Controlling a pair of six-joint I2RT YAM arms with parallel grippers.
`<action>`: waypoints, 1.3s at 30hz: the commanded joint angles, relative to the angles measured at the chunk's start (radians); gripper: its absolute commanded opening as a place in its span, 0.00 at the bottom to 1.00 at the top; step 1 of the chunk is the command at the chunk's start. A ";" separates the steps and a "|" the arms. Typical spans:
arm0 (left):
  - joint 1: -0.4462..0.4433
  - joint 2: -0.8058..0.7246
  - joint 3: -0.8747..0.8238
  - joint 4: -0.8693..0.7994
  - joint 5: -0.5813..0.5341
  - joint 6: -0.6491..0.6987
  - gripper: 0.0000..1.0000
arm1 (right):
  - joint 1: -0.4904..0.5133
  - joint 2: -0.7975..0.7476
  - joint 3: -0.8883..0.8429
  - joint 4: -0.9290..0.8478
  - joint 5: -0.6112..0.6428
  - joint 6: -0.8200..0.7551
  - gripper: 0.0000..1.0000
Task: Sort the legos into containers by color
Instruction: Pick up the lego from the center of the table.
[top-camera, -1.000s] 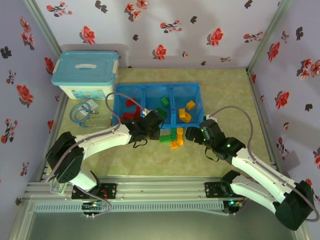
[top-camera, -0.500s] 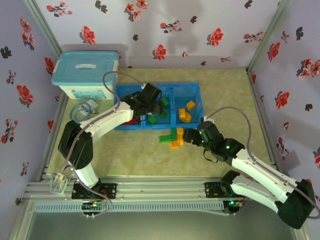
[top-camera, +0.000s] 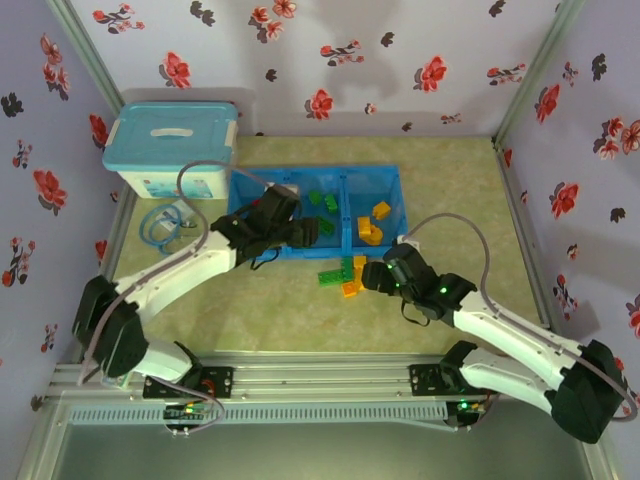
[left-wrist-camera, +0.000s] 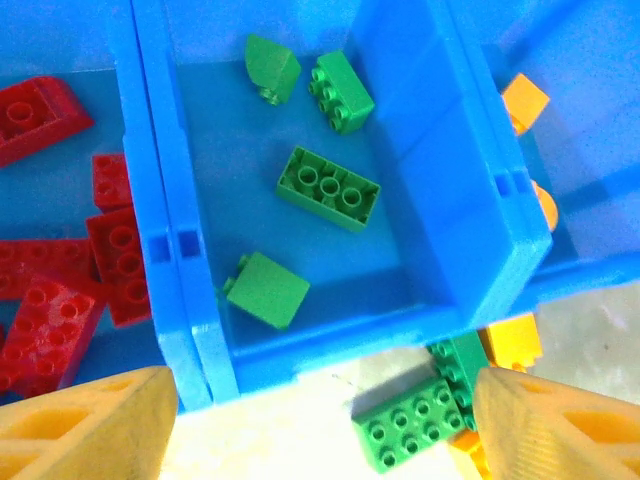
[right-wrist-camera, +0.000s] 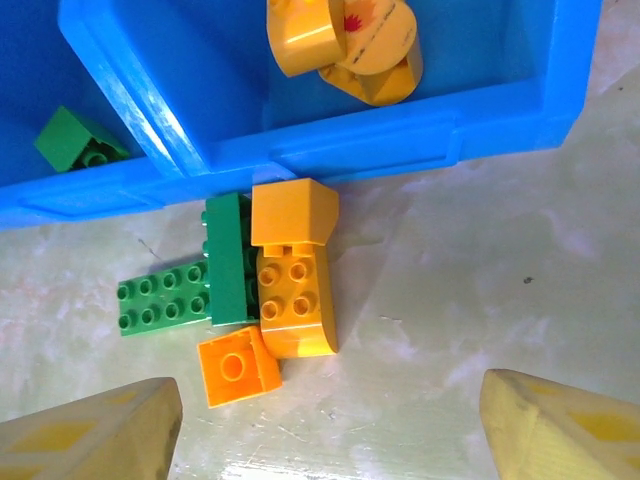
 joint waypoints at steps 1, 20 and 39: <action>-0.015 -0.088 -0.090 0.077 0.010 -0.001 0.77 | 0.009 0.044 0.011 0.045 0.023 0.021 0.74; -0.051 -0.304 -0.325 0.097 -0.006 -0.068 0.76 | -0.013 0.451 0.164 0.222 0.015 0.003 0.59; -0.051 -0.356 -0.393 0.106 -0.026 -0.082 0.75 | -0.062 0.624 0.201 0.276 -0.006 0.008 0.52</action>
